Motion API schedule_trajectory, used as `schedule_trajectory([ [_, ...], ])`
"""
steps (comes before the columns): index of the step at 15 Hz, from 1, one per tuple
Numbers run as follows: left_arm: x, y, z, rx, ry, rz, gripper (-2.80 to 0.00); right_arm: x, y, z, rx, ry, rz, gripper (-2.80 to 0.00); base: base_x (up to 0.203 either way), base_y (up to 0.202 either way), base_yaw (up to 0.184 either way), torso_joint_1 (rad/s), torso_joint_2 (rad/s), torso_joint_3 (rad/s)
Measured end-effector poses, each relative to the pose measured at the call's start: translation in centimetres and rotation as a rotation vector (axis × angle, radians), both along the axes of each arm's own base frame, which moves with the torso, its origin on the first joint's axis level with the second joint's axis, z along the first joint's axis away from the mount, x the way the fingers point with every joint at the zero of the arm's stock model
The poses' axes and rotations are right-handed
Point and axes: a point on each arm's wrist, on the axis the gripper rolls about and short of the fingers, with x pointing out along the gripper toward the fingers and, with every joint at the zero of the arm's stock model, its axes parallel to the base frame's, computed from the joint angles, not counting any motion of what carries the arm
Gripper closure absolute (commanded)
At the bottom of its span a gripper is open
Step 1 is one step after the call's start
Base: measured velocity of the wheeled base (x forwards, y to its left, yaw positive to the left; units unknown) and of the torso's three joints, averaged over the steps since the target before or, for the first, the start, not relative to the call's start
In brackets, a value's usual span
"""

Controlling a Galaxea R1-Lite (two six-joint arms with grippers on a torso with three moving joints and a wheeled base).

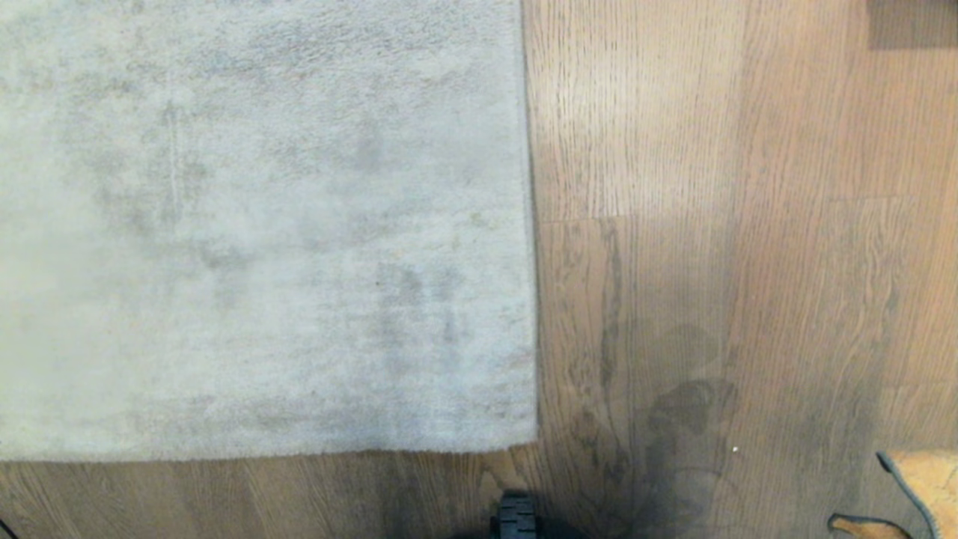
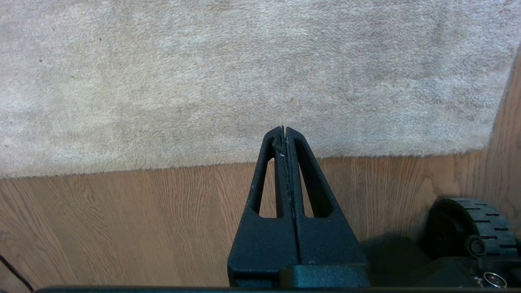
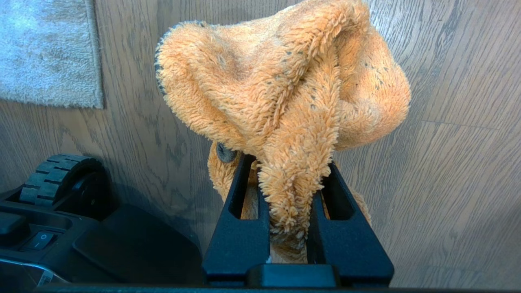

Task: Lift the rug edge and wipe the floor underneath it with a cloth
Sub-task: Put down the rag

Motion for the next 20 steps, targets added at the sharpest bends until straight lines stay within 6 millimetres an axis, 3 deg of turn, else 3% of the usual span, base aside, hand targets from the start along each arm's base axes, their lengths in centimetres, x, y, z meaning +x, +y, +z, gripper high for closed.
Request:
schedule_trajectory([
  [20,0.0,0.0,-0.01,0.0,0.001,0.0,0.0,0.0,0.0,-0.01,0.0,0.001,0.0,0.0,0.0,0.0,0.0,0.0,0.0,0.0],
])
